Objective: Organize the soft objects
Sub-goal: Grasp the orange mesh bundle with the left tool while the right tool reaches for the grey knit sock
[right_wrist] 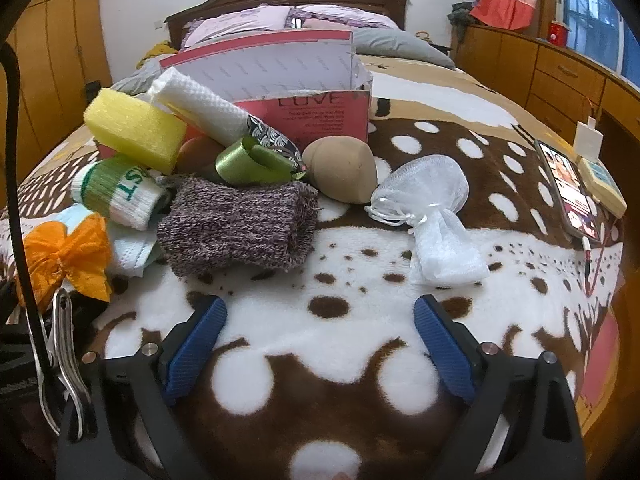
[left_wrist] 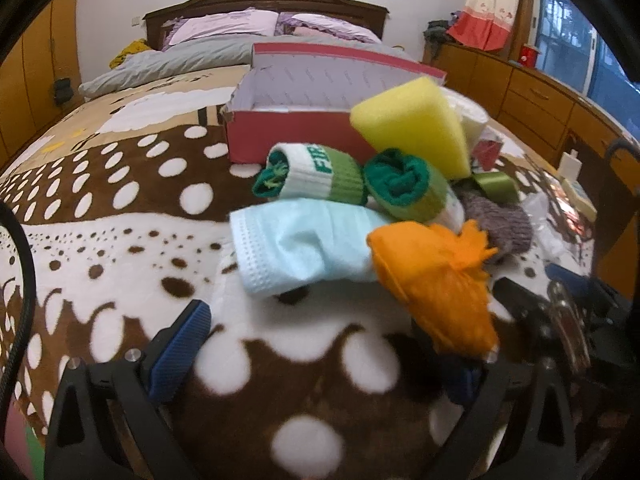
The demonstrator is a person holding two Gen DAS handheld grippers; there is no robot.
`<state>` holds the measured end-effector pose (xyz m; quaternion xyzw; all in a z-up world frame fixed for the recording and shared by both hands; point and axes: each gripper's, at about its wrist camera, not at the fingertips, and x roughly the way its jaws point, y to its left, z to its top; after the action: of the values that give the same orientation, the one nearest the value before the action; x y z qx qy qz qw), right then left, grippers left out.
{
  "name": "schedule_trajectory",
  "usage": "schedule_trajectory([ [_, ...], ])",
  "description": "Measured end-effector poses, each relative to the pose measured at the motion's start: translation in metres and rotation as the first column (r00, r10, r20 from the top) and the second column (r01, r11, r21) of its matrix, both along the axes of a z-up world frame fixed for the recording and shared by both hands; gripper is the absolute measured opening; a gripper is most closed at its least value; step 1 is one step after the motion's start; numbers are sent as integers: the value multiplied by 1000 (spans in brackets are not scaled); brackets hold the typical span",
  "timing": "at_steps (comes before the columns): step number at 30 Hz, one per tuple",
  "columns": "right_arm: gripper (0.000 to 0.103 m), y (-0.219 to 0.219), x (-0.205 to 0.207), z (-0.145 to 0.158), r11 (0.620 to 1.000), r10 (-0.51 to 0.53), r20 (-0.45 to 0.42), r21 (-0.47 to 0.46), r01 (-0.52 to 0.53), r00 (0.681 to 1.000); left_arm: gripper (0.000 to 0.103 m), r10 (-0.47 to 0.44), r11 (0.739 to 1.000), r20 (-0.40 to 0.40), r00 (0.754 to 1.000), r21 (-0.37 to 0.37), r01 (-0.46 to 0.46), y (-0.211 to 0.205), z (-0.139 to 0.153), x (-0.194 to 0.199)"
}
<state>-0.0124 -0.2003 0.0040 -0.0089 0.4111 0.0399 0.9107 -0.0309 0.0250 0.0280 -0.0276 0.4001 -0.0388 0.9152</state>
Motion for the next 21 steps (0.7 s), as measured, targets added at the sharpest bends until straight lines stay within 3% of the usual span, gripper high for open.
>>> schedule_trajectory([
  [14, 96, -13, -24, 18, 994, 75, 8, 82, -76, 997, 102, -90, 991, 22, 996, -94, 91, -3, 34, -37],
  [17, 96, -12, -27, 20, 993, 87, 12, 80, -88, 996, 101, -103, 992, 46, 994, -72, 106, -13, 39, -40],
  [21, 96, -11, -30, 22, 991, 99, 18, 84, -100, 995, 87, -108, 993, 6, 994, -50, 108, -24, 28, -26],
])
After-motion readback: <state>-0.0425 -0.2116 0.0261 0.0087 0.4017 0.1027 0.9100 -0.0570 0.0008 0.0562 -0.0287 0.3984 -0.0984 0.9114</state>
